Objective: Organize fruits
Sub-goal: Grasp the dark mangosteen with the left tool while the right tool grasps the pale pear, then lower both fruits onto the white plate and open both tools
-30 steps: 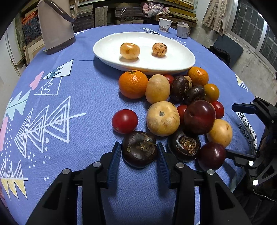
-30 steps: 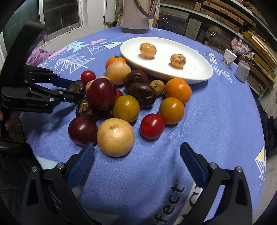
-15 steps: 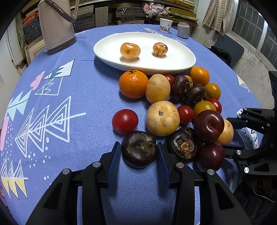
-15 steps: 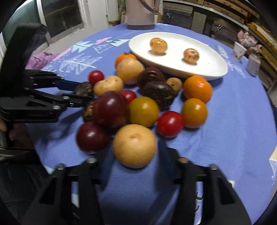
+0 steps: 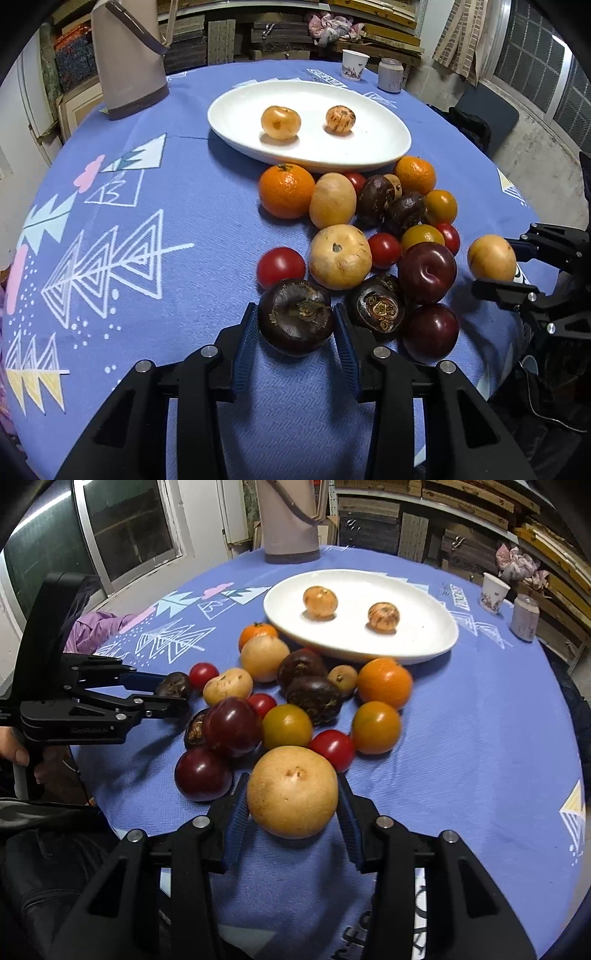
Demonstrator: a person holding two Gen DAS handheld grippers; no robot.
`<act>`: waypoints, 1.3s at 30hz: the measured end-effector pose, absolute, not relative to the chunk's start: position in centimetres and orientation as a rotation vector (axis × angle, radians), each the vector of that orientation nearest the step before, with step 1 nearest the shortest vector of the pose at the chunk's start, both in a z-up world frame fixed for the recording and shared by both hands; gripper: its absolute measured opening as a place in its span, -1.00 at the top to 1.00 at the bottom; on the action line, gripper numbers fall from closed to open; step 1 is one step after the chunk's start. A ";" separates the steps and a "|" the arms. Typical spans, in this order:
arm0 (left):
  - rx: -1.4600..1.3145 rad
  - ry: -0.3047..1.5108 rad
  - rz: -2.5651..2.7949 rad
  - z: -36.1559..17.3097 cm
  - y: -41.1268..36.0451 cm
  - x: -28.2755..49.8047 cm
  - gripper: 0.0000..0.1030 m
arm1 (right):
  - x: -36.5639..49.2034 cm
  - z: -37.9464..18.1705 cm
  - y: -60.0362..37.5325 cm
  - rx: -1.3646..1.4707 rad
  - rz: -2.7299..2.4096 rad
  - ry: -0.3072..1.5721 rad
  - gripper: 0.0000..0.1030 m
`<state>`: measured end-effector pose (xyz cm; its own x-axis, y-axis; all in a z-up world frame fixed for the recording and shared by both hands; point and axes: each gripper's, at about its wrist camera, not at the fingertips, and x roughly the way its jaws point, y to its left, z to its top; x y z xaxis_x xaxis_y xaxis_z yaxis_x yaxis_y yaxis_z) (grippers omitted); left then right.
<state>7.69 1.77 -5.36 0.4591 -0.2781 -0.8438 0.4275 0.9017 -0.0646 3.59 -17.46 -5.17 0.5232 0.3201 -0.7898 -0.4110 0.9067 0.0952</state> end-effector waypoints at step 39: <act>0.197 1.002 -0.408 -3.0 -4.3 22.6 0.20 | 21.6 -2.9 -19.6 -0.075 0.404 0.919 0.15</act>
<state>22.57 -4.33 -2.99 0.4714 -0.2420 -0.8481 0.4199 0.9072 -0.0254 21.61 -19.60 -2.85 0.5369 0.3076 -0.7856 -0.3710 0.9224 0.1076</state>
